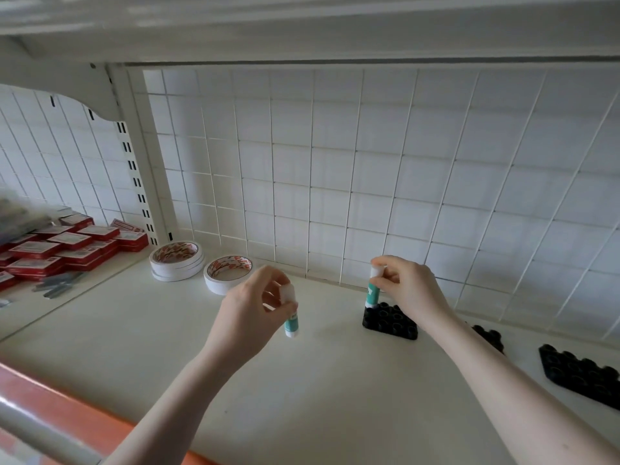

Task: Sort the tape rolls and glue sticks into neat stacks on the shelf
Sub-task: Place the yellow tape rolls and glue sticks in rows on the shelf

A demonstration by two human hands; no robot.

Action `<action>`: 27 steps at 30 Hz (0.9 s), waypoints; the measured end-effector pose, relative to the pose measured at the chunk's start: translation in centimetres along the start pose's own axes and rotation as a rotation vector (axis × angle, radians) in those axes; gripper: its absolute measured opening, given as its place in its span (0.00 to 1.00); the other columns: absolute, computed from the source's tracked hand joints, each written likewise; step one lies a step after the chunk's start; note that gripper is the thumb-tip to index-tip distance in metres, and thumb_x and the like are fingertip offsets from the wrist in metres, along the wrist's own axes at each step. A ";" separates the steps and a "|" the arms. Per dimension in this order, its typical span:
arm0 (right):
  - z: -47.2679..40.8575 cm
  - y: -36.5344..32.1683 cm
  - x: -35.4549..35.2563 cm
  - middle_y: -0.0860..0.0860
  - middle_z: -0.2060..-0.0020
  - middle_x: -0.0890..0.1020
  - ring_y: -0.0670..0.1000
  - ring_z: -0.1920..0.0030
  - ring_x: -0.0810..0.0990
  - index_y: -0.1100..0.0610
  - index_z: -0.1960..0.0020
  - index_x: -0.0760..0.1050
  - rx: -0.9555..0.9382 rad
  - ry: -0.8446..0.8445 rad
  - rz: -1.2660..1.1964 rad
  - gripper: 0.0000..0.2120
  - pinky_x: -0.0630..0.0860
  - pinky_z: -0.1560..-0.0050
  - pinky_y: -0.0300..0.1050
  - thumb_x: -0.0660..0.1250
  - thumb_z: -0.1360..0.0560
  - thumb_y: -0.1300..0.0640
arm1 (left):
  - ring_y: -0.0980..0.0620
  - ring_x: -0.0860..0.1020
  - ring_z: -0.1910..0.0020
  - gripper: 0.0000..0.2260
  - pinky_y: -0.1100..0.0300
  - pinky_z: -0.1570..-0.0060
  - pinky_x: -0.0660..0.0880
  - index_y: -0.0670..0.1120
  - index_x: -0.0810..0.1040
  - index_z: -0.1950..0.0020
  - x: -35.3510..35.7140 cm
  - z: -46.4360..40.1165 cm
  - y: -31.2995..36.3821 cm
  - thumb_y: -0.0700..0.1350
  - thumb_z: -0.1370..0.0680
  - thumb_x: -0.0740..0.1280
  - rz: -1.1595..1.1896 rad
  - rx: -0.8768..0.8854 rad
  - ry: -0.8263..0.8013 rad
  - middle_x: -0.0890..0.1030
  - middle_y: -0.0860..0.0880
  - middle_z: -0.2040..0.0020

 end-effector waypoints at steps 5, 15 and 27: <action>1.0 0.2 -3.0 0.47 0.47 0.81 0.47 0.46 0.79 0.50 0.34 0.73 -0.035 0.060 -0.027 0.19 0.71 0.44 0.41 0.66 0.24 0.50 | 0.60 0.79 0.64 0.13 0.59 0.57 0.77 0.54 0.73 0.58 1.0 -1.8 2.5 0.39 0.32 0.73 0.006 0.065 -0.037 0.80 0.57 0.63; 5.5 4.4 -9.2 0.49 0.55 0.81 0.53 0.53 0.78 0.53 0.47 0.79 -0.002 0.090 0.469 0.13 0.72 0.54 0.46 0.58 0.20 0.49 | 0.58 0.78 0.55 0.11 0.59 0.51 0.75 0.53 0.73 0.54 8.2 -5.5 9.3 0.43 0.31 0.72 0.055 0.239 -0.228 0.80 0.55 0.57; 9.3 8.5 -11.7 0.44 0.54 0.82 0.48 0.55 0.79 0.51 0.45 0.80 0.096 0.131 0.417 0.12 0.74 0.53 0.46 0.60 0.21 0.49 | 0.58 0.75 0.52 0.07 0.73 0.59 0.66 0.50 0.74 0.52 15.1 -7.1 10.3 0.43 0.28 0.68 -0.119 0.316 -0.334 0.77 0.60 0.60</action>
Point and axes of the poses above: each hand's wrist, its own z-axis away from the middle knuckle, its own x-axis out of the palm, y = z × x, the point moved 10 cm from there along -z, towards the middle knuckle
